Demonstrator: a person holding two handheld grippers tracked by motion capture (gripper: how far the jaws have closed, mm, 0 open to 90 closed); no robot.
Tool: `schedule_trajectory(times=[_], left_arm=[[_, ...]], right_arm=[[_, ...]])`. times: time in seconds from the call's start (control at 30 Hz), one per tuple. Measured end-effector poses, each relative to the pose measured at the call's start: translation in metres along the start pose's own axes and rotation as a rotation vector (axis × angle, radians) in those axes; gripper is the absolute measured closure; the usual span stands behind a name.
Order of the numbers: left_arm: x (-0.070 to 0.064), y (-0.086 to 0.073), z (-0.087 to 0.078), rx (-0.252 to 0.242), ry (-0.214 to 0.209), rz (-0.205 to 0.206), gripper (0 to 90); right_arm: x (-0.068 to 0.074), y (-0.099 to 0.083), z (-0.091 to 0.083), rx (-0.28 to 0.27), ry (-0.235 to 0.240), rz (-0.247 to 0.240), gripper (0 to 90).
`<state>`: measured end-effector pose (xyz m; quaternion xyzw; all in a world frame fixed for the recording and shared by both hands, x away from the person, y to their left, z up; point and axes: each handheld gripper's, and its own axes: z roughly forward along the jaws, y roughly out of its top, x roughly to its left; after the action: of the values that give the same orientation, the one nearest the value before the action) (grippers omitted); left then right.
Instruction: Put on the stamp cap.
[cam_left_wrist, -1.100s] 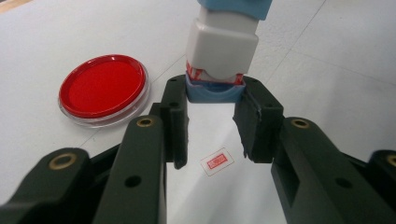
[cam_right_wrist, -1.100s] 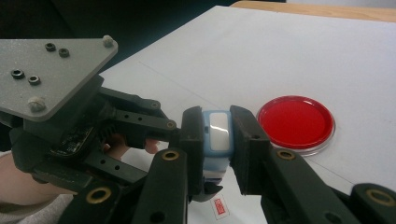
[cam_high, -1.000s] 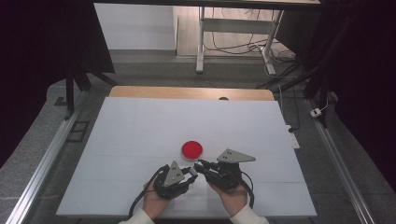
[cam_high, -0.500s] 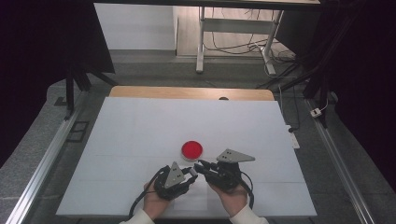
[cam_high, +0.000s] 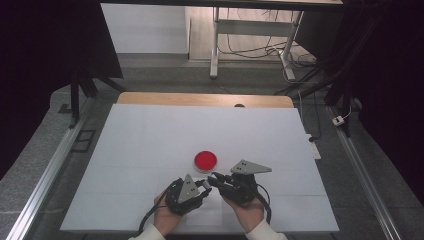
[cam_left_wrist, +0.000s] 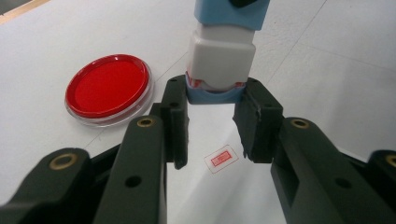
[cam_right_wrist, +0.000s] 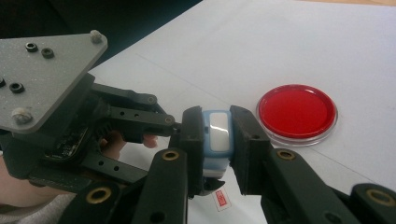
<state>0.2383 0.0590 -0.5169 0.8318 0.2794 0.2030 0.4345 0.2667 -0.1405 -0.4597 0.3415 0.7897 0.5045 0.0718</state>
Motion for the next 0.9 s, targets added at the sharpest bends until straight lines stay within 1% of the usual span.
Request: schedule_trajectory(times=[0.13,0.2,0.3,0.57,0.63,0.8,0.9], left_arm=[[-0.0006,-0.0001,0.0004,0.01,0.006,0.007,65.3],[-0.0014,-0.0003,0.0005,0.007,0.009,0.013,65.4],[-0.0027,0.0,0.0006,0.013,0.019,0.037,65.4],[-0.0037,0.0006,0.0005,0.011,0.018,0.039,65.5],[-0.004,0.001,0.0003,0.015,0.017,0.049,65.4],[-0.0055,0.0018,-0.0003,0.01,0.017,0.057,65.5],[-0.0056,0.0021,-0.0007,0.014,0.019,0.061,65.4]], right_arm=[[0.0001,-0.0006,0.0012,0.004,0.0,0.0,75.6],[-0.0001,-0.0005,0.0013,0.013,0.001,-0.002,75.6],[-0.0008,-0.0001,0.0013,0.022,0.006,0.004,75.6],[-0.0027,-0.0001,0.002,0.035,0.015,0.014,75.7],[-0.0035,0.0002,0.002,0.042,0.021,0.019,75.7],[-0.0057,0.0002,0.0019,0.05,0.032,0.034,75.7],[-0.0055,-0.0003,0.0026,0.06,0.031,0.031,75.7]])
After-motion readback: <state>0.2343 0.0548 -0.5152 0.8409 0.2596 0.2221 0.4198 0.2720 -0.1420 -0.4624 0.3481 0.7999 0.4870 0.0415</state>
